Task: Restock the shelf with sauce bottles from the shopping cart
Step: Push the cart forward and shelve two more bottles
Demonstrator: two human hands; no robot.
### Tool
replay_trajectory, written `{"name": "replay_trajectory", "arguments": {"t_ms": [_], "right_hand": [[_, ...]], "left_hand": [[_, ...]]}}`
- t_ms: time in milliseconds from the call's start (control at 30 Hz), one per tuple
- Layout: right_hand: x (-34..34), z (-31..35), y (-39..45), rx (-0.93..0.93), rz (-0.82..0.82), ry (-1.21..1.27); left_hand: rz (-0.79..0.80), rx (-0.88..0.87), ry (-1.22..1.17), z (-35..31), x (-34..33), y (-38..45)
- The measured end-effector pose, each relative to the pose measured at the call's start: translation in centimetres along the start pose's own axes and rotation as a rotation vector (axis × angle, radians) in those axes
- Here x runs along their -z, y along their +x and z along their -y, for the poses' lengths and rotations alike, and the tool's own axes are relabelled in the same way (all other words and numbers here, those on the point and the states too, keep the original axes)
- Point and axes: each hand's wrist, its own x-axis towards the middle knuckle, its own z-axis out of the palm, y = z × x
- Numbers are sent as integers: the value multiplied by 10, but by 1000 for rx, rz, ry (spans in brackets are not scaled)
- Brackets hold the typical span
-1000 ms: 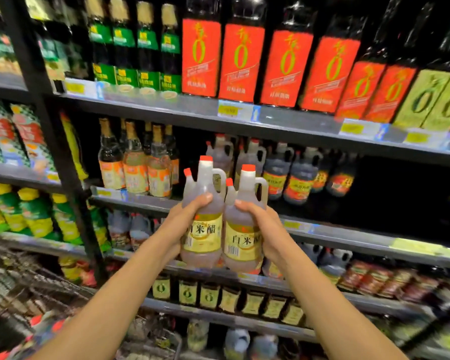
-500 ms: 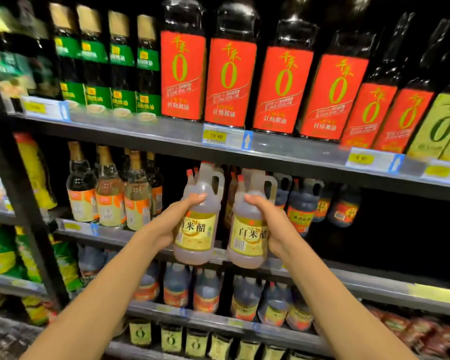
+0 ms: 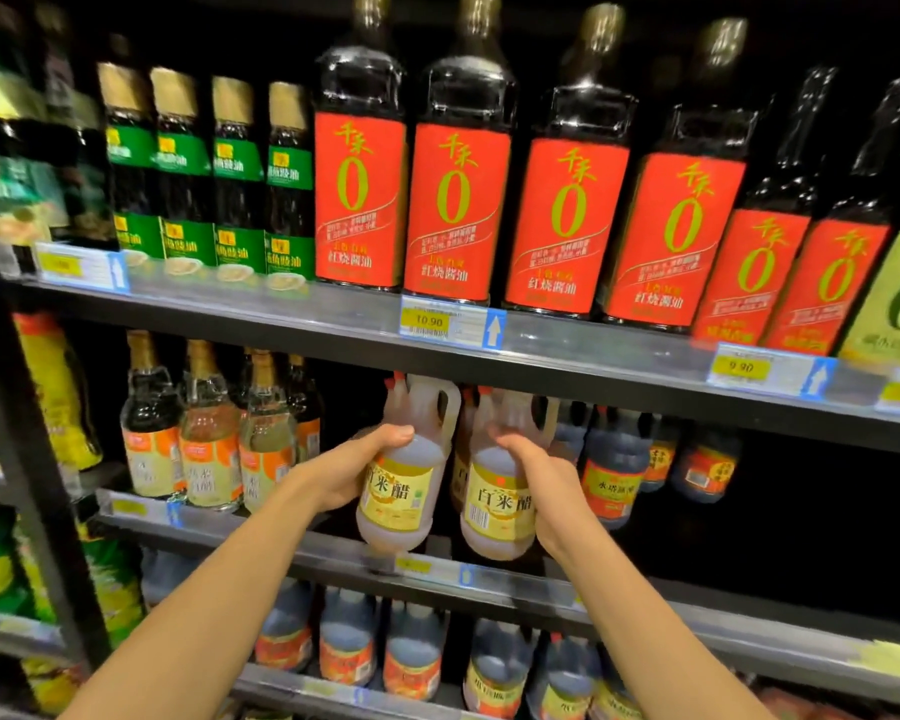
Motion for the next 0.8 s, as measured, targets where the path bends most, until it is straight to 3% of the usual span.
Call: {"name": "replay_trajectory", "arguments": {"t_ms": [467, 633, 800], "right_hand": [[-11, -34, 6, 18, -59, 39], [-9, -37, 11, 22, -73, 31], [-15, -41, 13, 24, -76, 37]], "left_hand": [[-96, -41, 6, 26, 14, 15], [-376, -193, -56, 38, 6, 10], [-635, -172, -40, 56, 2, 16]]}}
